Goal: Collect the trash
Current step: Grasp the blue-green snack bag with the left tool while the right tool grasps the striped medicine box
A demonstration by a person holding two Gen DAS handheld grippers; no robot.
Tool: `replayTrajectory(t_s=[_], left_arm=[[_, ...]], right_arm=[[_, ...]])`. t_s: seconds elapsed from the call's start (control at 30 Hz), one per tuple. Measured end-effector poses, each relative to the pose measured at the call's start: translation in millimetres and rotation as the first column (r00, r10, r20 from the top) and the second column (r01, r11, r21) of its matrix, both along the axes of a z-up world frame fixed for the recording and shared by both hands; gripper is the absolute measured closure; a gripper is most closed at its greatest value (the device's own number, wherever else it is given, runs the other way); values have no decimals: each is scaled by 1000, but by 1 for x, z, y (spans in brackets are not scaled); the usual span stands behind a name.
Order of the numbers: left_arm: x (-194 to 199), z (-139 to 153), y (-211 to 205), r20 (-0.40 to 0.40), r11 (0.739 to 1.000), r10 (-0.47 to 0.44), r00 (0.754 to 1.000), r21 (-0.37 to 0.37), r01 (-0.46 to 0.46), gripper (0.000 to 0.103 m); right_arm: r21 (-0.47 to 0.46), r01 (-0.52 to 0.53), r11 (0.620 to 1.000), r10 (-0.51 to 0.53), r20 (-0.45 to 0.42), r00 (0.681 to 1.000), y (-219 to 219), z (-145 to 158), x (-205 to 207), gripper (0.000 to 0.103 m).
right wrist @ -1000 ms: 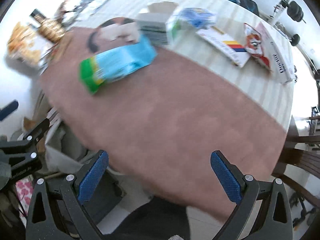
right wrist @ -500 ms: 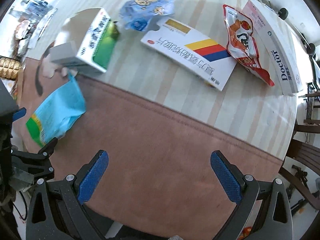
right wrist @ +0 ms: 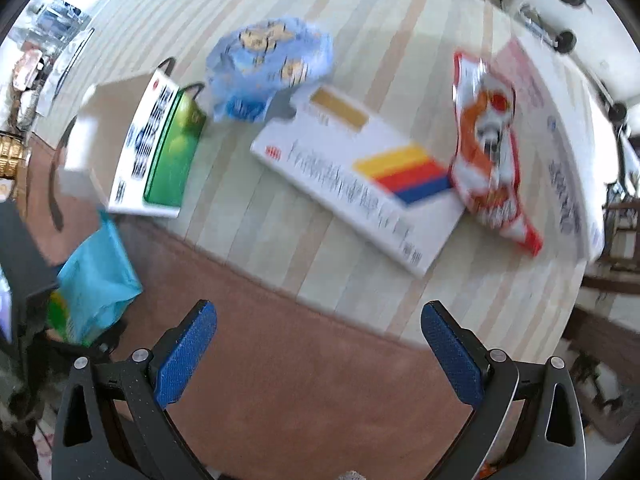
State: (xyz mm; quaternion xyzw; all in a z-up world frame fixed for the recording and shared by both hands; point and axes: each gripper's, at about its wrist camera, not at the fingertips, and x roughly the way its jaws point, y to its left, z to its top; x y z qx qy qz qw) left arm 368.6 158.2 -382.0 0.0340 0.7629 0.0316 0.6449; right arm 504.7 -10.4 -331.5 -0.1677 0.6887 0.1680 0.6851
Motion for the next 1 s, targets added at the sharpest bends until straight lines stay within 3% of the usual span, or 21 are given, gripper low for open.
replayTrajectory(t_s=[0.07,0.13,0.3,0.43,0.53,0.63,0.7,0.8,0.87,0.93,1.0], left_arm=[[-4,3,8,10,991,129,992,-45,-129,9],[-12,5,12,13,959,274,962,-81,-272,9],[-31,9,6,39,844,535,844,-80,-531,9],[-37,8,-3,58,770,638,768,-89,-632,9],[-37,9,-8,69,754,657,751,-84,-652,9],[-36,10,-14,80,750,662,745,-83,-657,9],[-39,15,-6,84,745,667,741,-78,-662,9],[-48,18,-8,76,731,682,727,-87,-677,9],[-53,14,-3,69,726,687,723,-93,-681,9],[-54,12,1,59,724,689,723,-100,-682,9],[-59,8,-1,57,724,689,722,-99,-683,9]], right_arm=[[-21,-27,999,28,15,999,8,-4,13,0],[-48,-61,997,62,26,998,18,-10,28,0],[-125,-200,972,208,51,977,53,-29,52,0],[-202,-314,928,330,52,942,72,-50,72,0],[-169,-323,931,329,9,944,76,-62,85,0],[-86,-254,963,250,-52,967,67,-67,100,2],[-81,-225,971,220,-68,973,65,-67,102,2],[-49,-159,986,148,-170,974,59,-67,94,2],[-20,-56,998,47,-294,955,52,-72,88,2],[45,42,998,-20,-405,914,46,-75,83,2],[94,52,994,-7,-426,905,47,-70,76,2]])
